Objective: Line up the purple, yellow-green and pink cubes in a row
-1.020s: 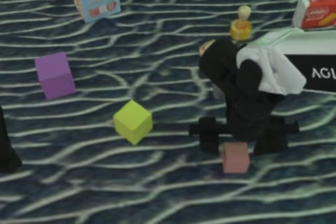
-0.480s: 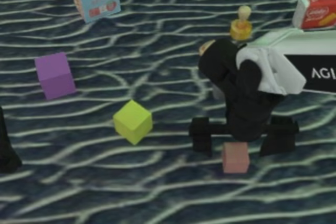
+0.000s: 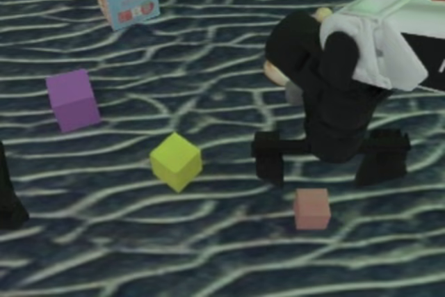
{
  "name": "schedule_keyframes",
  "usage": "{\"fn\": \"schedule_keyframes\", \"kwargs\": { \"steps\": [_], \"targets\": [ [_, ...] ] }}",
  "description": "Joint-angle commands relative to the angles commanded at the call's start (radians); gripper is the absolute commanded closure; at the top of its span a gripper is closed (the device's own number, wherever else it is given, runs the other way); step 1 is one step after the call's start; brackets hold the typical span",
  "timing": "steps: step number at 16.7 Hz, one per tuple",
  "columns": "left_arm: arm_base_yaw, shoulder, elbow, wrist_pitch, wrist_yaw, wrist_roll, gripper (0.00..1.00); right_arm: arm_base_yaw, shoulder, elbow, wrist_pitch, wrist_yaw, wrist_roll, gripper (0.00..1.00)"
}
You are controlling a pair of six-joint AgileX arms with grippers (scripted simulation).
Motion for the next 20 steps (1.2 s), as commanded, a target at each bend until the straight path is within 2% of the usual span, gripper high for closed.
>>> {"fn": "schedule_keyframes", "kwargs": {
  "steps": [6,10,15,20],
  "targets": [
    [0.000,0.000,0.000,0.000,0.000,0.000,0.00,-0.004,-0.014,0.020,-0.029,0.001,-0.002,0.00],
    [-0.037,0.103,0.101,-0.072,0.004,0.011,0.00,0.008,-0.118,-0.074,0.036,-0.004,-0.046,0.00],
    [-0.135,0.467,0.423,-0.290,0.003,0.044,0.00,-0.008,-0.470,-0.355,0.226,-0.015,-0.162,0.00],
    [-0.260,1.023,0.833,-0.581,0.002,0.087,0.00,-0.114,-0.951,-0.733,0.477,-0.028,-0.315,0.00]
  ]
}}
